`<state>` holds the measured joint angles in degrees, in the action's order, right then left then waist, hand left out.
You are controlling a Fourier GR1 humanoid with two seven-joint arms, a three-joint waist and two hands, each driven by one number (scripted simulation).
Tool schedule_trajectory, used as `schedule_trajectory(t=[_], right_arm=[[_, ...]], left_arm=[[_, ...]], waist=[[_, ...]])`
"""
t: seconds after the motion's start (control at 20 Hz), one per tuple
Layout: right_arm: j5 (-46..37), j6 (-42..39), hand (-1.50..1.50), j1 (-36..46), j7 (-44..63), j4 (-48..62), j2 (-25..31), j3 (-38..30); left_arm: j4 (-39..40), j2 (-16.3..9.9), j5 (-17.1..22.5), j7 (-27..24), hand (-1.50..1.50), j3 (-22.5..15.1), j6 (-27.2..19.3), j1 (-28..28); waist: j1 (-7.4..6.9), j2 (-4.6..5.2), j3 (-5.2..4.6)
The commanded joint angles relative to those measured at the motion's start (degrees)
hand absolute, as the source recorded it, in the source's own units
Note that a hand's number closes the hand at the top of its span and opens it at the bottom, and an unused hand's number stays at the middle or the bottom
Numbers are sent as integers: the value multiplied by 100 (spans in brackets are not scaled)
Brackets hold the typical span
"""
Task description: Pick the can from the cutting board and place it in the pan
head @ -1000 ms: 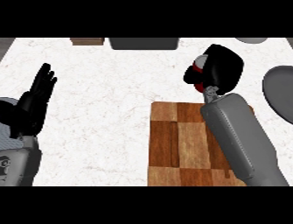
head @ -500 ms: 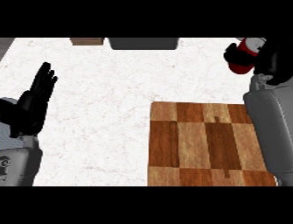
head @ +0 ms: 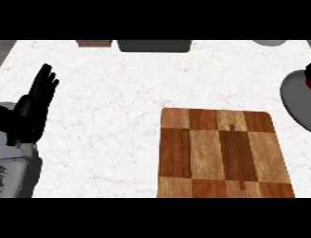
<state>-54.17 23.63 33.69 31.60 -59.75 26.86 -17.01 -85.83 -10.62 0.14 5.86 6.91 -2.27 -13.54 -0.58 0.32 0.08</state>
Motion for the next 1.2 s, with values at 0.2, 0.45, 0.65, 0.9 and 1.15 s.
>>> schedule_trajectory(t=[0.2,0.45,0.65,0.9,1.15], right_arm=[[165,1055,150,-25,-1649,2345,894,-685],[670,1229,150,300,-2601,3501,1404,-1248],[1360,1293,150,379,-3123,3691,1000,-1752],[1915,-48,-150,374,-3462,4332,1015,-2149],[2023,-392,-150,416,-3989,4663,1354,-2287]], left_arm=[[45,-11,49,121,0,-13,73,-222],[159,162,-51,-198,0,-148,38,-81],[187,149,-37,-183,0,-124,34,-212],[160,145,-61,-236,0,-142,53,-33],[114,261,-120,48,0,-232,-93,-317]], waist=[[-84,37,8],[-198,88,25],[-187,94,45],[-228,105,52],[-239,117,41]])
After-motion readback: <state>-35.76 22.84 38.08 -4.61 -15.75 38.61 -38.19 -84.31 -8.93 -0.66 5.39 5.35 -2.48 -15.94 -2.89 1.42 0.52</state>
